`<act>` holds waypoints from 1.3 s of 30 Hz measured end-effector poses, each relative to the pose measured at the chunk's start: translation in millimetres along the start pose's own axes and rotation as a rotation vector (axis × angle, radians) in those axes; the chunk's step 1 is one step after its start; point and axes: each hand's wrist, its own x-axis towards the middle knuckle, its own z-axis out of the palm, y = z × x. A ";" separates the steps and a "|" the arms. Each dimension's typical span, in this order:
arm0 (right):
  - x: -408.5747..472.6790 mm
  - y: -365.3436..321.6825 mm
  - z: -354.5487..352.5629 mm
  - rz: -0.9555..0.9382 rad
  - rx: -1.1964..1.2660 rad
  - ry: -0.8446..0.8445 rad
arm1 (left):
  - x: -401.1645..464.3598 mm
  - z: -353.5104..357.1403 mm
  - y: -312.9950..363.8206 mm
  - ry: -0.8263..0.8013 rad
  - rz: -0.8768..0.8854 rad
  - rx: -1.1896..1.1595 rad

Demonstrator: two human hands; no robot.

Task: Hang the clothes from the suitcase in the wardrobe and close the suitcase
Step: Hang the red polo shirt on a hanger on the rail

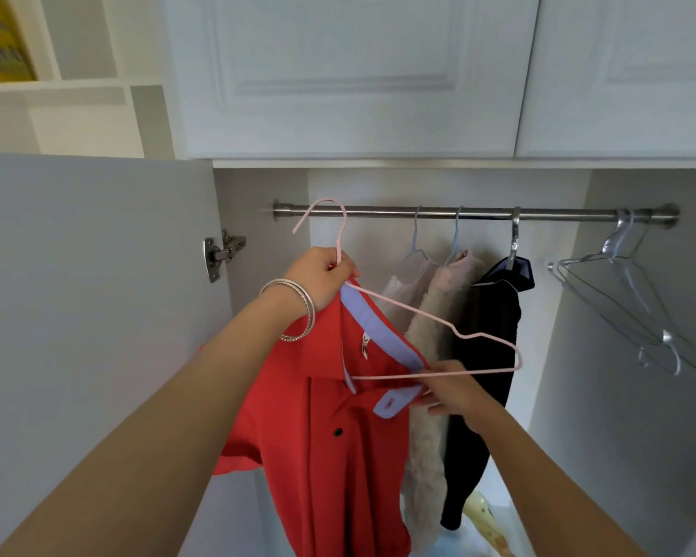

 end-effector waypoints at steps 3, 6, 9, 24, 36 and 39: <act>-0.9 -7.1 -20.8 -0.017 0.098 0.048 | -4.1 -5.7 -10.0 -0.006 -0.031 0.014; -1.7 -12.5 -39.0 -0.029 0.119 0.072 | -6.9 -5.9 -15.4 0.005 -0.068 0.032; -5.0 -15.9 -56.5 -0.053 0.143 0.077 | -8.3 -7.6 -17.0 0.001 -0.084 0.117; -11.3 -18.8 -92.7 -0.101 0.049 0.120 | 0.3 16.5 -6.7 0.278 -0.124 0.246; -3.0 -38.3 -107.4 -0.063 0.017 0.255 | 1.9 21.8 5.8 0.211 -0.131 0.274; 1.1 -42.1 -114.6 -0.035 0.084 0.306 | 0.2 21.3 13.7 0.179 -0.123 0.307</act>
